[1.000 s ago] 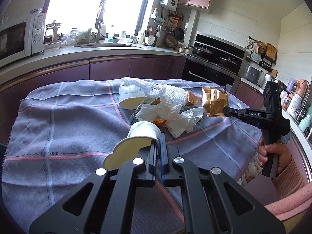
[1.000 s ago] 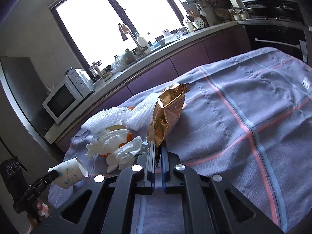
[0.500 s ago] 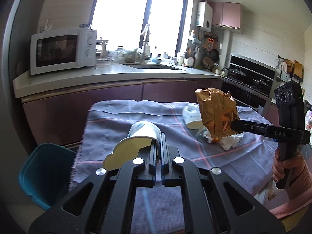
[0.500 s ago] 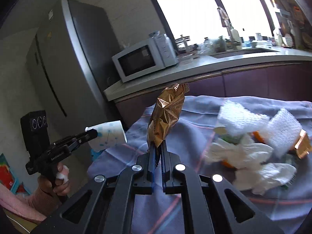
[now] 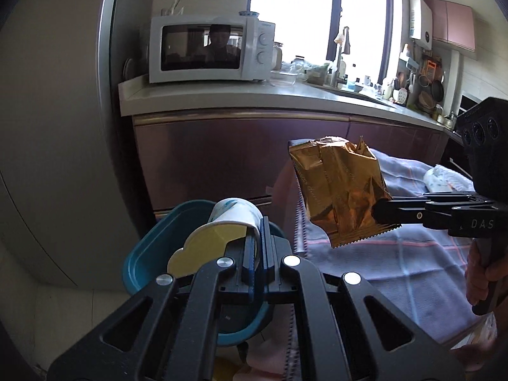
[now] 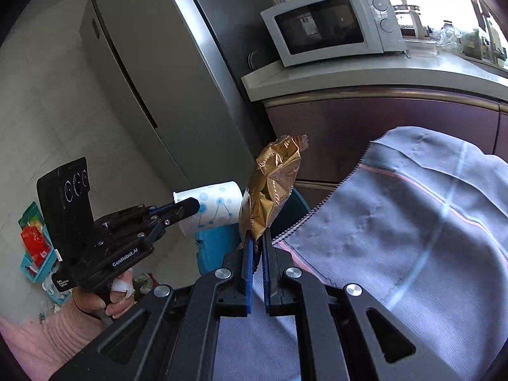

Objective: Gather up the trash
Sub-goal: 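Open both tools over the teal bin to drop cup and wrapper, then grasp a white foam net with each tool from the trash pile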

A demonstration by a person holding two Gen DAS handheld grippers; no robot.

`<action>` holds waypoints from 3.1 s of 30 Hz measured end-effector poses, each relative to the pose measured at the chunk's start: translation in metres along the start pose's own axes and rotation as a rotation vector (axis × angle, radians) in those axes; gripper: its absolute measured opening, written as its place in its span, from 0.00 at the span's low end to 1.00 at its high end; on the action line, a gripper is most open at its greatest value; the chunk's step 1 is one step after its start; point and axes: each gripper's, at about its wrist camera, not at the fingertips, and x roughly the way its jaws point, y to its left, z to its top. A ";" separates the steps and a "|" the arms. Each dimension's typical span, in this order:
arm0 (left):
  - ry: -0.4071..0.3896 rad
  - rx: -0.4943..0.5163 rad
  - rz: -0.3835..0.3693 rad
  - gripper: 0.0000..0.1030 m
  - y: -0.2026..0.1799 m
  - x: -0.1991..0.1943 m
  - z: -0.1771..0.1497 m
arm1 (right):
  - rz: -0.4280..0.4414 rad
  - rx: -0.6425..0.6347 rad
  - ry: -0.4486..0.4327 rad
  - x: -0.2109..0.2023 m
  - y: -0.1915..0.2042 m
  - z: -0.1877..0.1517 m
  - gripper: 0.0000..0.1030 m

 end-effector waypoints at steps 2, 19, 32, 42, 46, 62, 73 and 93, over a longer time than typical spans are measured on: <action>0.025 -0.011 0.014 0.04 0.012 0.016 -0.003 | 0.005 -0.002 0.035 0.019 0.004 0.005 0.04; 0.129 -0.105 0.031 0.12 0.046 0.088 -0.020 | -0.060 0.022 0.218 0.106 -0.001 0.014 0.13; 0.010 -0.083 -0.036 0.34 0.009 0.044 -0.011 | -0.048 0.013 0.106 0.031 -0.007 -0.017 0.27; -0.102 0.038 -0.225 0.68 -0.088 0.008 0.003 | -0.167 0.007 -0.090 -0.101 -0.026 -0.064 0.41; -0.086 0.089 -0.333 0.70 -0.139 0.009 0.005 | -0.260 0.063 -0.159 -0.156 -0.045 -0.088 0.43; 0.032 0.161 -0.656 0.73 -0.306 0.054 0.036 | -0.570 0.490 -0.361 -0.291 -0.178 -0.156 0.48; 0.144 0.125 -0.710 0.77 -0.350 0.107 0.051 | -0.583 0.619 -0.351 -0.282 -0.229 -0.160 0.53; 0.271 0.111 -0.771 0.20 -0.375 0.149 0.041 | -0.533 0.648 -0.397 -0.286 -0.238 -0.167 0.12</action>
